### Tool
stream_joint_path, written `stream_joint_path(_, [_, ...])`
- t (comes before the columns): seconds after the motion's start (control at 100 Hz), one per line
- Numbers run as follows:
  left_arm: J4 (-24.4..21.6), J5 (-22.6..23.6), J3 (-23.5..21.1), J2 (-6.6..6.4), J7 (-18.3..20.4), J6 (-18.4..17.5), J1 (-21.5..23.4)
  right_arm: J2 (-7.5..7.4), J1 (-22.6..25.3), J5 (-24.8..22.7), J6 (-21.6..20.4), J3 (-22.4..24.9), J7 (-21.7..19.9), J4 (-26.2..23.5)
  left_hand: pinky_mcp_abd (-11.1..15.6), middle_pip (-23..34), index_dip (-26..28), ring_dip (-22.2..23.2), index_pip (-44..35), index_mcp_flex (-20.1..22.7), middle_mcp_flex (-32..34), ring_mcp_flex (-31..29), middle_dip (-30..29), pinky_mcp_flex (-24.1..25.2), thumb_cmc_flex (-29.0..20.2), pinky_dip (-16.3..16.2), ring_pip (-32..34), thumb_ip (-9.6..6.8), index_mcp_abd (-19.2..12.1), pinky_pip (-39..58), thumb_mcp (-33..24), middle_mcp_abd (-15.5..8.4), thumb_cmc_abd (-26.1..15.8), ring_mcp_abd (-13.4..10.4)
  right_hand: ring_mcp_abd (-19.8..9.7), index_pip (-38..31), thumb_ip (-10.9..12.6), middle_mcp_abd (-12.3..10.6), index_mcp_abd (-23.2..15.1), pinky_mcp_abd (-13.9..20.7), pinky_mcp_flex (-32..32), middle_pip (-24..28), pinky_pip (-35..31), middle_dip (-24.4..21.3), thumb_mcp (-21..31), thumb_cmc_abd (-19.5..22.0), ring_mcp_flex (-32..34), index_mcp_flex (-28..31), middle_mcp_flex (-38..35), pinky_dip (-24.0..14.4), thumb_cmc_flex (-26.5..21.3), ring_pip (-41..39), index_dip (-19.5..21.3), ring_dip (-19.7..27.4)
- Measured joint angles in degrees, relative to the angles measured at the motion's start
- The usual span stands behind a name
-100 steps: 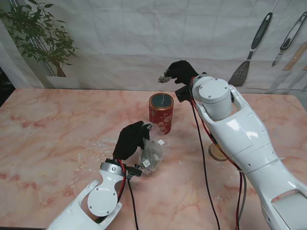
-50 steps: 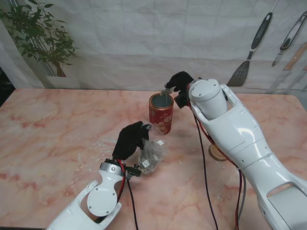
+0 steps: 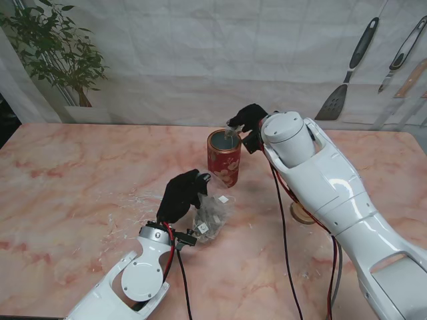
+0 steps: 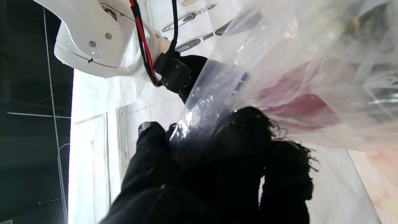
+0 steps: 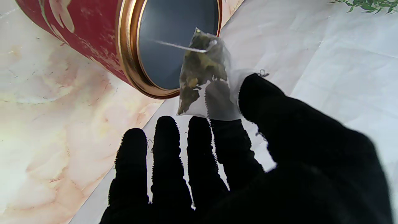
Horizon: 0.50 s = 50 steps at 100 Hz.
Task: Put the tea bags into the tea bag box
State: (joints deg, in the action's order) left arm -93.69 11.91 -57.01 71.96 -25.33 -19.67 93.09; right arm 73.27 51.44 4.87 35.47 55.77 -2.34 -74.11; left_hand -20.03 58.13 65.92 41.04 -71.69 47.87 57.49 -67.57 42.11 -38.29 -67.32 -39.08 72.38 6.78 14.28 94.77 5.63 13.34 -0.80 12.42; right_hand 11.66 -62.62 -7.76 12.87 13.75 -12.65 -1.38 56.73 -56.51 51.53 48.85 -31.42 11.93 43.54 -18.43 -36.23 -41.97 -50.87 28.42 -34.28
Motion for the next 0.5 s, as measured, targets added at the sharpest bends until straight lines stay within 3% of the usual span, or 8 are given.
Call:
stream_joint_path(0.32, [0.1, -0.1, 0.1, 0.01, -0.1, 0.0, -0.1, -0.32, -0.5, -0.2, 0.3, -0.8, -1.7, 0.3, 0.0, 0.0, 0.0, 0.0, 0.0, 0.0, 0.0, 0.0, 0.0, 0.0, 0.0, 0.0, 0.0, 0.0, 0.0, 0.0, 0.0, 0.0, 0.0, 0.0, 0.0, 3.2, 0.0, 0.0, -0.1, 0.0, 0.0, 0.0, -1.1, 0.0, -1.0, -0.7, 0.0, 0.0, 0.0, 0.0, 3.6, 0.0, 0.9, 0.0])
stream_joint_path(0.42, [0.1, -0.1, 0.1, 0.02, -0.1, 0.0, -0.1, -0.48, -0.6, -0.1, 0.2, -0.8, -2.4, 0.4, 0.0, 0.0, 0.0, 0.0, 0.0, 0.0, 0.0, 0.0, 0.0, 0.0, 0.0, 0.0, 0.0, 0.0, 0.0, 0.0, 0.0, 0.0, 0.0, 0.0, 0.0, 7.7, 0.0, 0.0, -0.1, 0.0, -0.1, 0.0, -1.1, 0.0, -0.3, -0.7, 0.0, 0.6, 0.1, 0.0, 7.3, 0.0, 3.0, 0.0])
stream_joint_path(0.5, [0.1, -0.1, 0.1, 0.02, -0.1, 0.0, -0.1, -0.77, -0.8, 0.0, -0.2, -0.9, -3.7, 0.5, 0.0, 0.0, 0.0, 0.0, 0.0, 0.0, 0.0, 0.0, 0.0, 0.0, 0.0, 0.0, 0.0, 0.0, 0.0, 0.0, 0.0, 0.0, 0.0, 0.0, 0.0, 12.8, 0.7, 0.0, -0.5, 0.0, -0.2, 0.0, -1.1, 0.0, -0.1, -0.7, 0.0, 0.6, 0.3, 0.0, 11.3, 0.0, 8.3, 0.0])
